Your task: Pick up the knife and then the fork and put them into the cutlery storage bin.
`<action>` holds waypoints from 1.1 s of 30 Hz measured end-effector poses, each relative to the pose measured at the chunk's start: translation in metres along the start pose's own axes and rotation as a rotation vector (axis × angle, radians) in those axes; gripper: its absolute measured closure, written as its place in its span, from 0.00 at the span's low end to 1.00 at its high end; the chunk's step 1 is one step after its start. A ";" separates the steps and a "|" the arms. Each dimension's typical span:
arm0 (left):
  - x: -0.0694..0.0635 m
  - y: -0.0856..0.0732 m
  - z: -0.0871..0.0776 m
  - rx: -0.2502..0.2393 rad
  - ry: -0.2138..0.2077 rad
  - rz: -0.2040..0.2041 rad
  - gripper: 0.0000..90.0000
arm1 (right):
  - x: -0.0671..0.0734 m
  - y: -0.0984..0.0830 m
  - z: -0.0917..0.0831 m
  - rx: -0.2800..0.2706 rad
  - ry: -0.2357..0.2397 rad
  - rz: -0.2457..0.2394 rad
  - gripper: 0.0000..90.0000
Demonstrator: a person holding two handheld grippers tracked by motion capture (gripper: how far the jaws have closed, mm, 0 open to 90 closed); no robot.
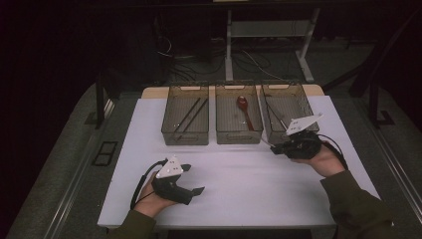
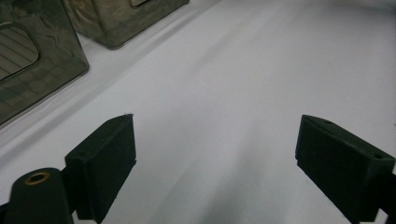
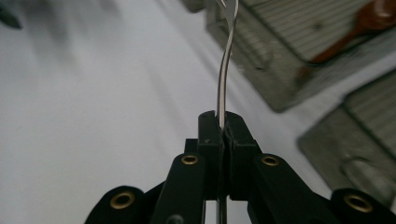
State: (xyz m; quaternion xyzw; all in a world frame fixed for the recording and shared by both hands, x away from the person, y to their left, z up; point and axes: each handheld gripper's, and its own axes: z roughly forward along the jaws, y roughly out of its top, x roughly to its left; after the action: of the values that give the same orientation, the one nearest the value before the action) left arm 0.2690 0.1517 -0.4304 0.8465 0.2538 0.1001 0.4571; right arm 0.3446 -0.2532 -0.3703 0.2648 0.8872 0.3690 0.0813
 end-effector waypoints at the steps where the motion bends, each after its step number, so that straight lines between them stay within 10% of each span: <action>1: 0.000 0.000 0.000 -0.003 0.003 -0.002 0.12 | -0.004 0.001 -0.003 -0.005 -0.012 0.011 0.96; 17: 0.002 -0.002 0.001 -0.006 0.011 -0.004 0.10 | -0.062 0.021 -0.027 -0.036 -0.168 0.177 0.96; 33: 0.002 -0.002 0.003 0.001 0.005 0.002 0.11 | -0.112 0.020 -0.015 -0.034 -0.298 0.339 0.96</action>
State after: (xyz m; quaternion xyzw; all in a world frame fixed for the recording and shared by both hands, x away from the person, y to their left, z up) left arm 0.2711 0.1511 -0.4337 0.8468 0.2543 0.1027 0.4557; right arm 0.4426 -0.3099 -0.3512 0.4603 0.8019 0.3489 0.1526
